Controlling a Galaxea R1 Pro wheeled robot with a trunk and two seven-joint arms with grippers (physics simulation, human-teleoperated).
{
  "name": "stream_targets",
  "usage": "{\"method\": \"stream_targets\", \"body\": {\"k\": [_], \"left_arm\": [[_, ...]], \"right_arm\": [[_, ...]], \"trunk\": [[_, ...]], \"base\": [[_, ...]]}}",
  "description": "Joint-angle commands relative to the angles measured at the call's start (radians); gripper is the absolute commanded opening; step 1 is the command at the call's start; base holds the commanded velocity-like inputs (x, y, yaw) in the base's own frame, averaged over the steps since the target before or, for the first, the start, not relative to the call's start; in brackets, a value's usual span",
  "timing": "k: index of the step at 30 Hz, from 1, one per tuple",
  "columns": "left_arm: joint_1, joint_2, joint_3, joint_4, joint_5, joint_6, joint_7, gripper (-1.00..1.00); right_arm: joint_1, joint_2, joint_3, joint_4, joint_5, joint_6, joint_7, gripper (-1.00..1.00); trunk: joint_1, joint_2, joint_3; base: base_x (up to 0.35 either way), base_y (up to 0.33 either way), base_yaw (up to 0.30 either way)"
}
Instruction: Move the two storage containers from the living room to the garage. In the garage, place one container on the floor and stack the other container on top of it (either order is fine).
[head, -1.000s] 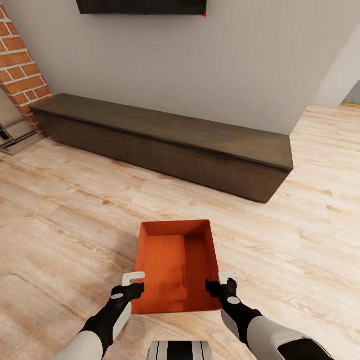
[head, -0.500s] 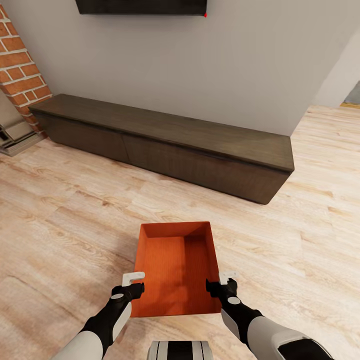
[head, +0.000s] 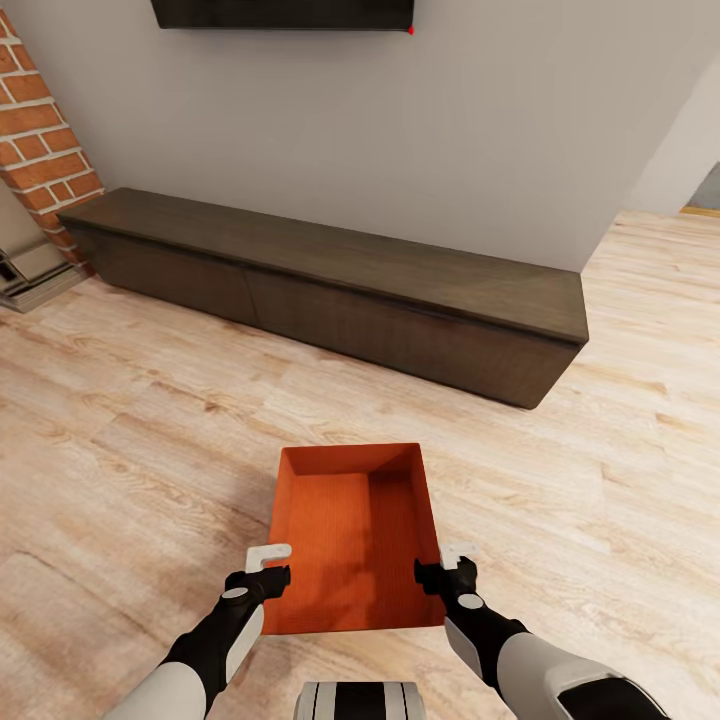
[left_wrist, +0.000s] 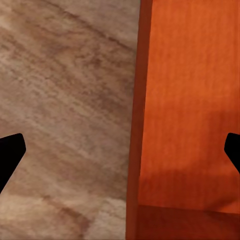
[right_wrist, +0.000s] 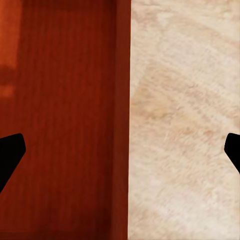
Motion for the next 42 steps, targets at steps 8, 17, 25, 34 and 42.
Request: {"method": "stream_targets", "body": {"k": [8, 17, 25, 34, 42], "left_arm": [[0.0, -0.001, -0.002, -0.004, 0.007, 0.005, 0.003, 1.0], [0.0, 0.0, -0.069, 0.003, 0.007, 0.007, 0.002, 1.0], [0.0, 0.001, -0.144, 0.005, 0.011, 0.004, 0.002, 1.0], [0.0, 0.002, -0.14, 0.003, 0.018, 0.004, 0.002, 1.0], [0.0, 0.004, -0.137, 0.003, 0.021, 0.005, 0.005, 1.0]], "right_arm": [[0.0, 0.0, 0.008, 0.001, -0.003, -0.001, -0.006, 1.0], [-0.001, 0.0, 0.008, 0.001, -0.003, -0.002, -0.006, 1.0], [0.0, 0.0, 0.008, 0.001, -0.003, -0.002, -0.006, 1.0], [-0.001, 0.0, 0.008, 0.002, -0.003, -0.002, -0.006, 1.0], [0.0, 0.0, 0.009, 0.001, -0.003, -0.002, -0.006, 1.0]], "trunk": [[0.0, 0.0, -0.001], [0.0, 0.0, -0.001], [0.0, 0.0, -0.001], [0.0, 0.0, -0.001], [0.0, 0.0, -0.001]], "base": [[0.0, 0.0, 0.0], [0.0, 0.0, 0.0], [0.0, 0.0, 0.0], [0.0, 0.0, 0.0], [0.0, 0.0, 0.0]]}}
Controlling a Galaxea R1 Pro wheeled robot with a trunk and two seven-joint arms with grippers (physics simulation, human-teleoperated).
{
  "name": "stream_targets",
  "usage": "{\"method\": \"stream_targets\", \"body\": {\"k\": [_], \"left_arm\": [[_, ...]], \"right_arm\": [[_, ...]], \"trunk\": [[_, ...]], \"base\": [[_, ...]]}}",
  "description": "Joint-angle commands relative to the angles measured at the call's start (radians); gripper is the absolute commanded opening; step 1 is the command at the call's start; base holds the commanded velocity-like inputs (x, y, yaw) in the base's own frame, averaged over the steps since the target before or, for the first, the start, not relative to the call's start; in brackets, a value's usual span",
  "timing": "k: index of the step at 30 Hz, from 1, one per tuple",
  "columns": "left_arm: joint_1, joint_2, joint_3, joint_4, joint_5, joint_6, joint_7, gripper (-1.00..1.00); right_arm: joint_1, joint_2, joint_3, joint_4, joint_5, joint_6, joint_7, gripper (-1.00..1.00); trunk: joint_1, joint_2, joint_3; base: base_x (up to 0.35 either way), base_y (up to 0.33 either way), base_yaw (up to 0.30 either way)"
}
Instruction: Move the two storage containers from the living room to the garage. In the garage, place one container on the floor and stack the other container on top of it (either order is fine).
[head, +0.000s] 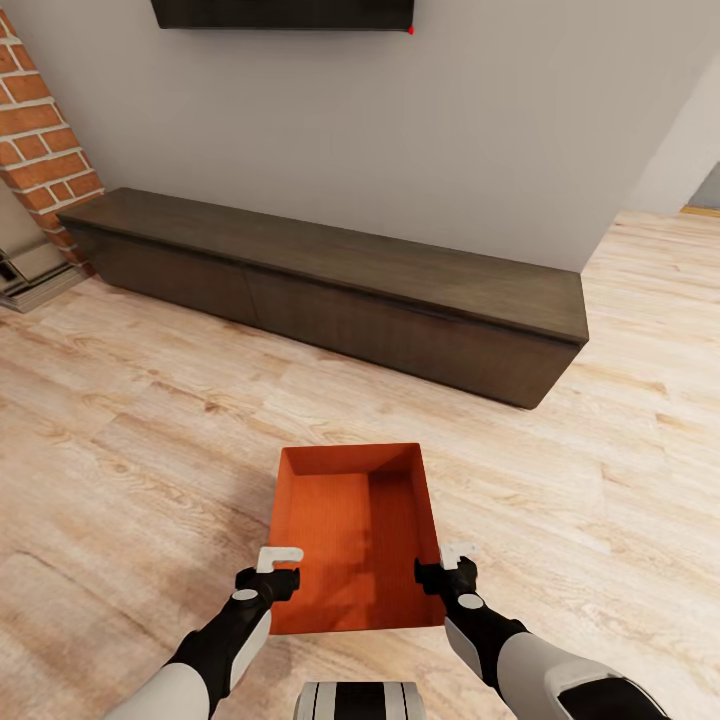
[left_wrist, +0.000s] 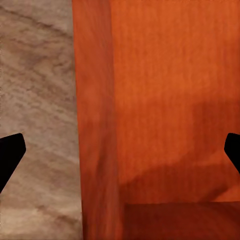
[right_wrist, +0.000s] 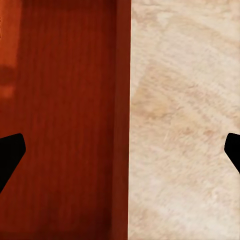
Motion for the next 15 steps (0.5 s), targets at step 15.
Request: {"method": "stream_targets", "body": {"k": [15], "left_arm": [[0.0, 0.004, 0.061, 0.0, 0.013, -0.014, 0.014, 1.0]], "right_arm": [[-0.001, 0.001, 0.008, 0.002, -0.002, -0.002, -0.006, 1.0]], "trunk": [[0.0, 0.0, -0.001]], "base": [[0.0, 0.0, 0.0]]}}
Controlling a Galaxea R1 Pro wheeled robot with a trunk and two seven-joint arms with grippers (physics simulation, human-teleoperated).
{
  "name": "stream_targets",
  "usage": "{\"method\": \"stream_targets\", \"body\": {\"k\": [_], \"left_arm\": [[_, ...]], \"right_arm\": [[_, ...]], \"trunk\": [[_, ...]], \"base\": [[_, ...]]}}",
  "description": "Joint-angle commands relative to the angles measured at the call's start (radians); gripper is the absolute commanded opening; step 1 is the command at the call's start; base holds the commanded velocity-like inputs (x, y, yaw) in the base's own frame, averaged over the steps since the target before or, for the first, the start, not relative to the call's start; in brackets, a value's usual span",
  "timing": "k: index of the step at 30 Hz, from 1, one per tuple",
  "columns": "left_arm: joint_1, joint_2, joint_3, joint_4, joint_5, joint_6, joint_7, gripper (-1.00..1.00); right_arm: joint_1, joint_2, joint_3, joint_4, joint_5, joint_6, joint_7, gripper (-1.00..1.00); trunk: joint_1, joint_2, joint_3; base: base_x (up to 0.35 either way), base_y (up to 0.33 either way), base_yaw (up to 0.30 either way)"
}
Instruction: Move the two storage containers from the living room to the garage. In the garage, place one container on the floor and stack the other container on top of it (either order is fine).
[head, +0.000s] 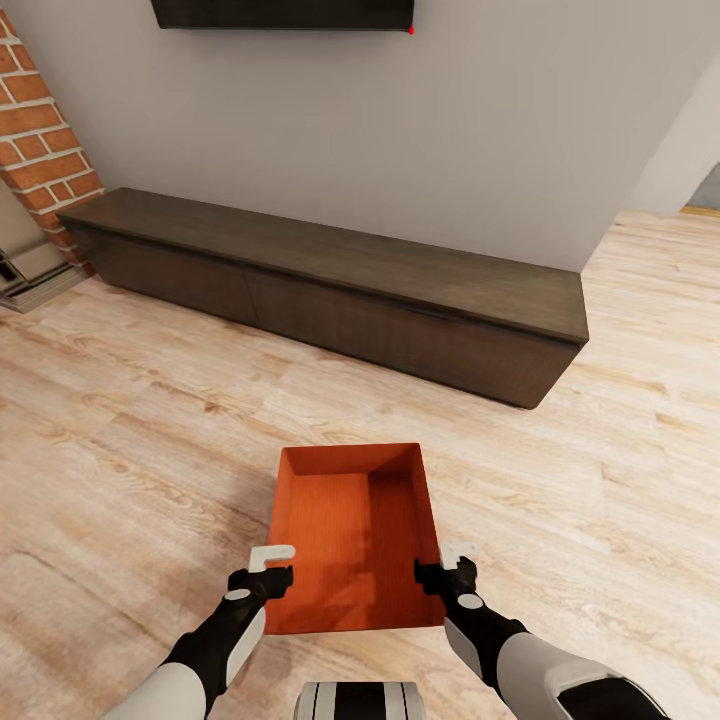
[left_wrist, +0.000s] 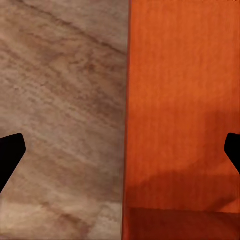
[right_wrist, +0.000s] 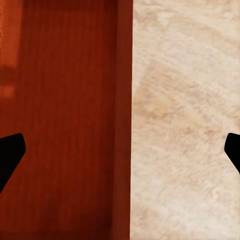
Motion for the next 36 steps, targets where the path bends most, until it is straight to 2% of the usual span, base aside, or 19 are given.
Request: {"method": "stream_targets", "body": {"k": [1, 36], "left_arm": [[0.0, 0.001, -0.007, -0.002, 0.009, 0.005, 0.008, 1.0], [0.0, -0.004, -0.005, 0.013, 0.003, 0.004, 0.013, 1.0]], "right_arm": [[-0.001, 0.0, 0.008, 0.001, -0.002, -0.002, -0.006, 1.0], [-0.001, 0.0, 0.008, 0.001, 0.0, -0.002, -0.006, 1.0]], "trunk": [[0.0, 0.0, -0.001], [0.0, 0.0, -0.001]], "base": [[0.0, 0.0, 0.0], [0.0, 0.0, 0.0]]}}
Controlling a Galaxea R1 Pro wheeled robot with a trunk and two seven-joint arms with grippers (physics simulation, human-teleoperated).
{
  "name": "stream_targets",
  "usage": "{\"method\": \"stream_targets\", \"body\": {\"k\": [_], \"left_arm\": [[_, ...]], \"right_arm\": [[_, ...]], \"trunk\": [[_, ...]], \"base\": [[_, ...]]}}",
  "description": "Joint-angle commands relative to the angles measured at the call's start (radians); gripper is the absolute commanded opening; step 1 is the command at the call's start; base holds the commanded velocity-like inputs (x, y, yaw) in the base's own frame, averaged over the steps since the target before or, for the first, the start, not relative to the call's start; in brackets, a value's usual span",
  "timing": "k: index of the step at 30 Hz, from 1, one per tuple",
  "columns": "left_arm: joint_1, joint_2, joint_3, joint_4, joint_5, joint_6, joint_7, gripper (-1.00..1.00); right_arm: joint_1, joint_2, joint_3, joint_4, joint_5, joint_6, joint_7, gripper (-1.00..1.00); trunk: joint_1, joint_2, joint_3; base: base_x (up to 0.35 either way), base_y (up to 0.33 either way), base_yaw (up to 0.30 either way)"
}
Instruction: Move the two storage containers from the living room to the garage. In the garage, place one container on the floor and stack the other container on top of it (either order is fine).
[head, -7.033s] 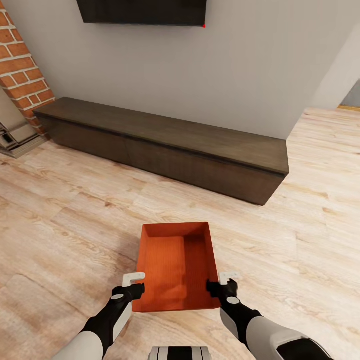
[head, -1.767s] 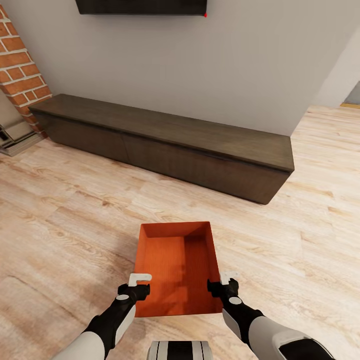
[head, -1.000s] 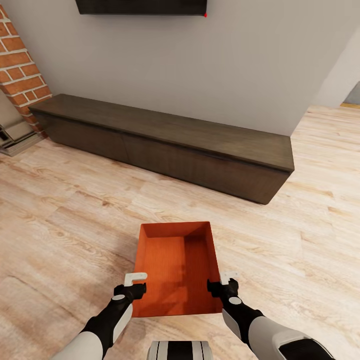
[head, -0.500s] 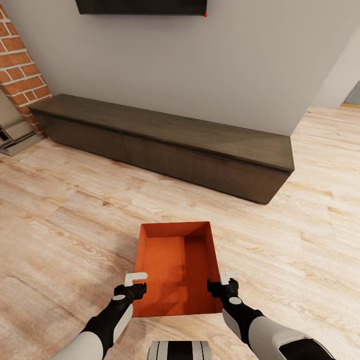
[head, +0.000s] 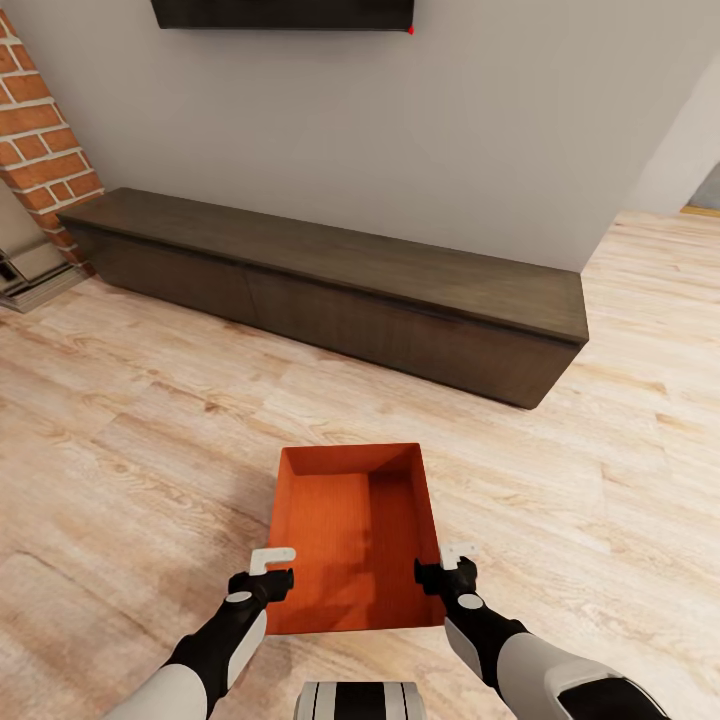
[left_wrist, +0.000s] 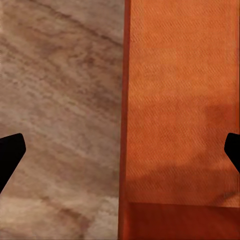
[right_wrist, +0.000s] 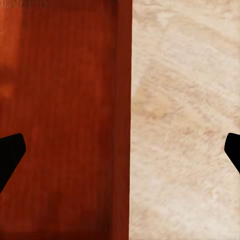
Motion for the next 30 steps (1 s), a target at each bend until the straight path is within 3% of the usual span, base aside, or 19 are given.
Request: {"method": "stream_targets", "body": {"k": [1, 11, 12, 30], "left_arm": [[0.0, 0.001, -0.007, -0.002, 0.009, 0.005, 0.008, 1.0], [0.0, -0.001, -0.014, -0.005, 0.004, 0.006, 0.009, 1.0], [0.0, -0.001, -0.015, -0.004, 0.004, 0.005, 0.009, -1.0], [0.0, 0.0, -0.012, -0.01, 0.004, 0.005, 0.012, -1.0]], "right_arm": [[-0.001, 0.0, 0.008, 0.001, -0.002, -0.002, -0.006, 1.0], [0.0, 0.002, 0.008, 0.002, -0.002, -0.003, -0.008, 1.0], [0.0, 0.002, 0.008, 0.002, -0.002, -0.003, -0.009, -1.0], [-0.001, 0.001, 0.006, 0.002, -0.002, -0.002, -0.009, -1.0]], "trunk": [[0.0, 0.0, -0.001], [0.0, 0.0, -0.001], [0.0, 0.0, -0.001], [0.0, 0.0, -0.001]], "base": [[0.0, 0.0, 0.0], [0.0, 0.0, 0.0], [0.0, 0.0, 0.0], [0.0, 0.0, 0.0]]}}
